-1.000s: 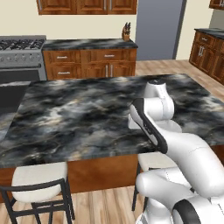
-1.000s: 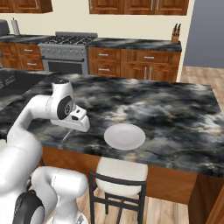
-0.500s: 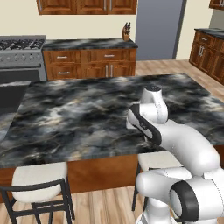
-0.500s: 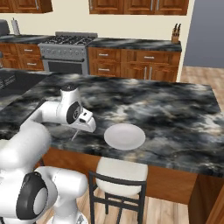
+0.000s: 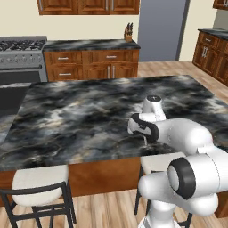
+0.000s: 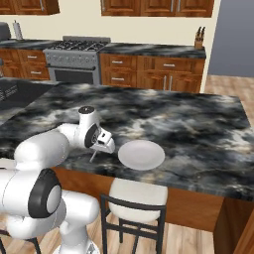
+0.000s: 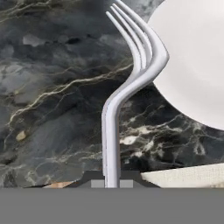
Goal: Take the fork and place it on the left side of the plate. Then take the spoon and place it on the right side of the plate. Make sure they're directly next to the plate.
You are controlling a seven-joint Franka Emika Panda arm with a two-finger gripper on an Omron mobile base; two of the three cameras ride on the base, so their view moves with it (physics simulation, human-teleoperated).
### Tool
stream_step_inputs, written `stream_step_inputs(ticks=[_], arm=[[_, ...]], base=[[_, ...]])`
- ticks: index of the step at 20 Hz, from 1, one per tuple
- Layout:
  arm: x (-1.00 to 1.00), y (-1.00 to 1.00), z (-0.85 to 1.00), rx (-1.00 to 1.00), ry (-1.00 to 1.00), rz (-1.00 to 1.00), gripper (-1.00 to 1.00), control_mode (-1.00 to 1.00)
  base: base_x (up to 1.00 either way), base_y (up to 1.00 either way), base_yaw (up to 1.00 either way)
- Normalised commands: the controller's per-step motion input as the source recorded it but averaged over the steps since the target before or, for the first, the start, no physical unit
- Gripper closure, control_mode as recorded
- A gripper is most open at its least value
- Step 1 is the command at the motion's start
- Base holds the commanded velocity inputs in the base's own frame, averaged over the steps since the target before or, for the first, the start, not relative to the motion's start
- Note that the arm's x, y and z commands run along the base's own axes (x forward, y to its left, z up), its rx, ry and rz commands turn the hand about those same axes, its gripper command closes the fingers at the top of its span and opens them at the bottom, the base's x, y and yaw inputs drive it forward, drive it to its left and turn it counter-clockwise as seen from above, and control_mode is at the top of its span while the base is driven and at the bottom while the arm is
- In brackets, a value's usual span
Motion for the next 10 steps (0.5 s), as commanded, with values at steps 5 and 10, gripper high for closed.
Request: stream_step_inputs(ticks=[5,10], arm=[[0.49,-0.02,-0.23,0.00,0.00,0.00,1.00,-1.00],[0.28,0.00,-0.22,0.00,0.00,0.00,1.00,-1.00]], base=[[0.00,0.00,0.00],[0.00,0.00,0.00]])
